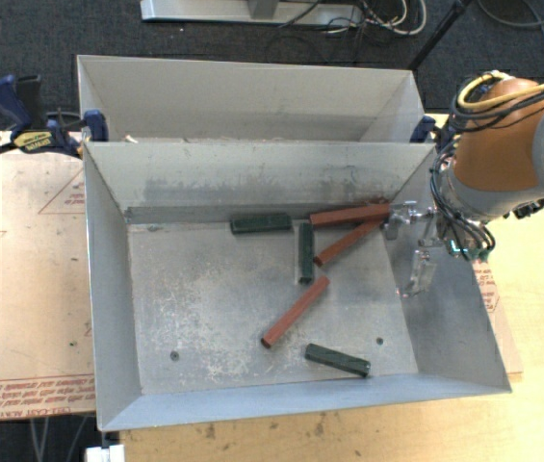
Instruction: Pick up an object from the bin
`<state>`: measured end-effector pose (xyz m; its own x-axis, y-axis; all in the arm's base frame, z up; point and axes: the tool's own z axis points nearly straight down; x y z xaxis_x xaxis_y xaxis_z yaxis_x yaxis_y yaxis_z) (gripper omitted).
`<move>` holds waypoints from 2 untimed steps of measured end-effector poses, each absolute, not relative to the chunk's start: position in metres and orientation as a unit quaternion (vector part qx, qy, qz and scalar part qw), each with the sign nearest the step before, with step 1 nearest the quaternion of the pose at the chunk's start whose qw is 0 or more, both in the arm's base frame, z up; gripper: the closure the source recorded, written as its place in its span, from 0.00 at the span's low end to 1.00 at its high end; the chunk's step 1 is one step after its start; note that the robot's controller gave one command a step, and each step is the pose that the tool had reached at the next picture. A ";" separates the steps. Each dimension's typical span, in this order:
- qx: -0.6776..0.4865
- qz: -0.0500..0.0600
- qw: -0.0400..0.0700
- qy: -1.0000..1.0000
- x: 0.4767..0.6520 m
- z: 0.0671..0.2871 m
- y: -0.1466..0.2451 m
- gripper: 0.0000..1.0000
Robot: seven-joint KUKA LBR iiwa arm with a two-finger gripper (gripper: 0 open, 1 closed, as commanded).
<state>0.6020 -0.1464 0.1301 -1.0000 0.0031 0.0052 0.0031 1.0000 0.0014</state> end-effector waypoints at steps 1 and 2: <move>0.000 0.000 -0.001 -1.000 0.604 0.134 -0.146 0.00; 0.007 0.001 -0.002 -1.000 0.642 0.137 -0.104 0.00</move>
Offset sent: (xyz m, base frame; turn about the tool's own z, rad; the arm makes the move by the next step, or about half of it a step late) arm 0.0520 0.0586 0.0070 -0.0244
